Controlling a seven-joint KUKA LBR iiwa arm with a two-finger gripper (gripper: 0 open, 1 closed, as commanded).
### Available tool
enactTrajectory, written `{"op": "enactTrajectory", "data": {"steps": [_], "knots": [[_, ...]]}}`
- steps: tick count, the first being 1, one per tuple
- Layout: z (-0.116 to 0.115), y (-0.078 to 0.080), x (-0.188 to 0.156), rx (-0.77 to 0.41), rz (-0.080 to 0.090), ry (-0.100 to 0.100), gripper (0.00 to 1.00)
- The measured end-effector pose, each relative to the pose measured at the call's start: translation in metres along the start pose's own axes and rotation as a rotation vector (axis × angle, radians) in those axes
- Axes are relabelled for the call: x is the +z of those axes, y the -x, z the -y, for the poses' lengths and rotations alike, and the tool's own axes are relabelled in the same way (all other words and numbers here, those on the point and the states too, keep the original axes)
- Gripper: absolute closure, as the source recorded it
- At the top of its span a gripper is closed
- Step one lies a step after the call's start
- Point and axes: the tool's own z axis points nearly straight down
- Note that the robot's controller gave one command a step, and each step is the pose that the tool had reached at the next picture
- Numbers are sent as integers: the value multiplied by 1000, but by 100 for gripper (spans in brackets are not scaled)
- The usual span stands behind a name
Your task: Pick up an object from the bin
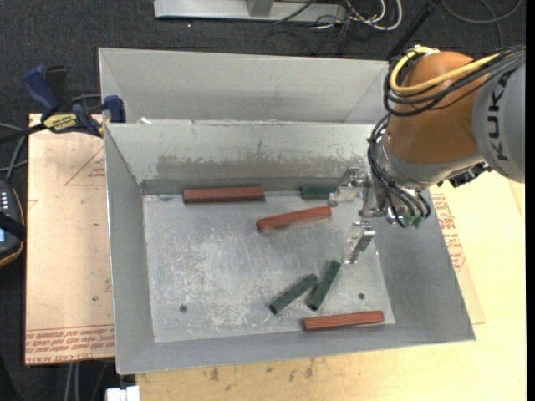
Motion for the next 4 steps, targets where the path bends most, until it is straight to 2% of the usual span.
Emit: {"op": "enactTrajectory", "data": {"steps": [1, 2, 3, 4], "knots": [[0, 2, -4, -2, 8, -1, 0], [-22, -28, 65, -124, 10, -1, 0], [-42, -49, 66, -225, 5, -1, 0], [-49, -44, 44, -256, 10, -1, 0]]}}
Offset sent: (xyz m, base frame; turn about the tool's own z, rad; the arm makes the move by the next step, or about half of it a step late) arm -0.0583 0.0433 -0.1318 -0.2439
